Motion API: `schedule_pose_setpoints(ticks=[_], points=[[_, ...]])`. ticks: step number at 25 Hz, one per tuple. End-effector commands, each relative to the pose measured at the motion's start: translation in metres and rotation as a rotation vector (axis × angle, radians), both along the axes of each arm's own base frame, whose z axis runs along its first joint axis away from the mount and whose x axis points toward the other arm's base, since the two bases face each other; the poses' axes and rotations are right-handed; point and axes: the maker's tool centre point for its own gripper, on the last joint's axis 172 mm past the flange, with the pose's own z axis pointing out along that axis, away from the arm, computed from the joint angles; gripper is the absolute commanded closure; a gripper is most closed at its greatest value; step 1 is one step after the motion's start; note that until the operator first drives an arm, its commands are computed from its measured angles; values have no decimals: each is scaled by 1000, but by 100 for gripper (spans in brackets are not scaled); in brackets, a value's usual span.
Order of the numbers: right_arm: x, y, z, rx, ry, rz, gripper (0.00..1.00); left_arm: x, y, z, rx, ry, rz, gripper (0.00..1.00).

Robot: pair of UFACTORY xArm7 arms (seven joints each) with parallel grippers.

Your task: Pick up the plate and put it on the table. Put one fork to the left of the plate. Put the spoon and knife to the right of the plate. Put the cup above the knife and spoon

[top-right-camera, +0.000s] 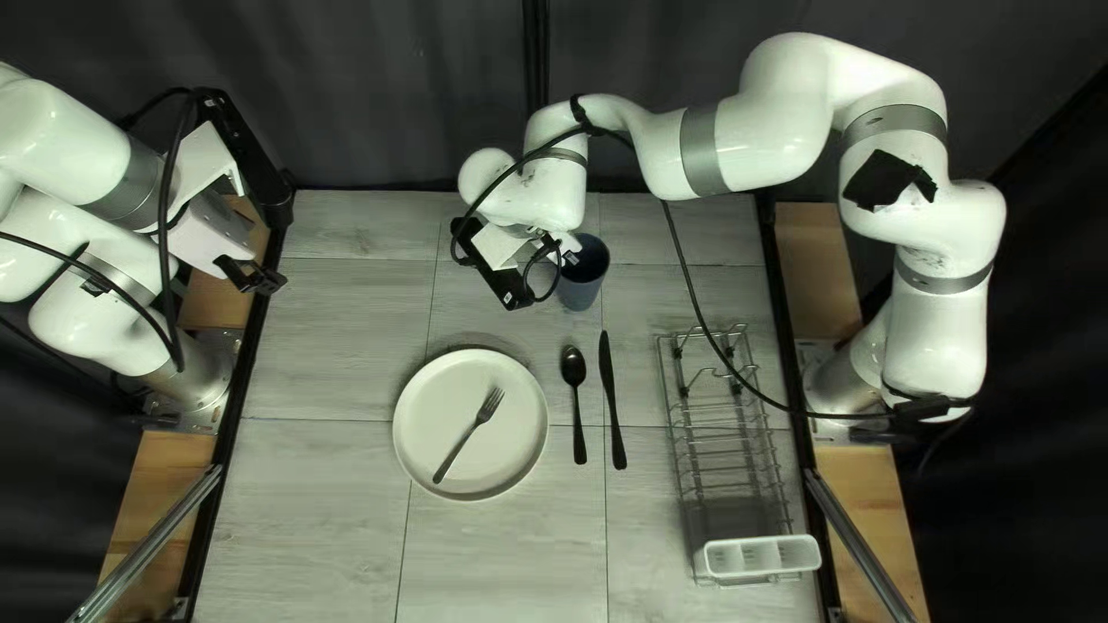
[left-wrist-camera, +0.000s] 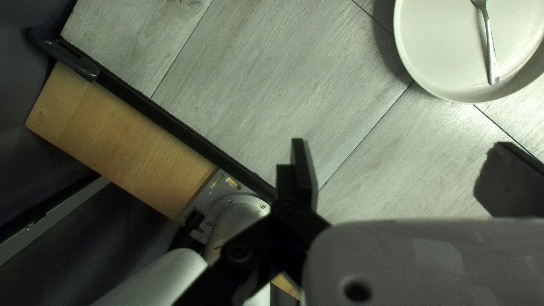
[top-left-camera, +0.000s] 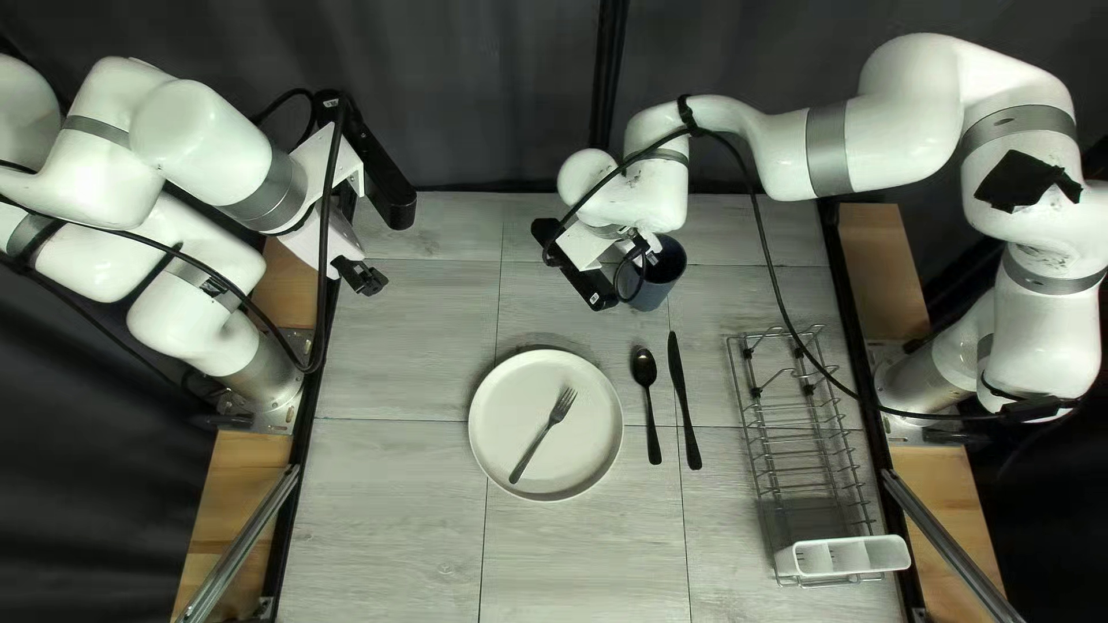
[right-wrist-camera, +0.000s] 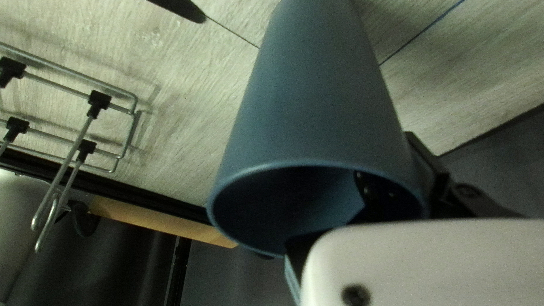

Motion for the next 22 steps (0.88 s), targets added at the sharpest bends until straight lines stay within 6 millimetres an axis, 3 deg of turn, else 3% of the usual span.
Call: schedule_pose_setpoints(ticks=[1,2,3,6,9,10,13,16,22], points=[[-3,-1,-6,11,0,5,51,0,0,0,0,0,0,0],[-1,-1,-4,13,-1,5,20,0,0,0,0,0,0,0],[-1,-1,-3,15,-2,5,0,0,0,0,0,0,0,0],[-1,-3,13,12,-16,-8,0,0,0,0,0,0,0,0],[-4,-5,58,0,-77,-53,0,0,0,0,0,0,0,0],[-6,-5,85,5,-113,-107,0,0,0,0,0,0,0,0],[-7,1,125,22,-181,-257,0,0,0,0,0,0,0,0],[-9,10,149,-12,-277,-387,0,0,0,0,0,0,0,0],[-49,12,188,-114,-471,-613,0,0,0,0,0,0,0,0]])
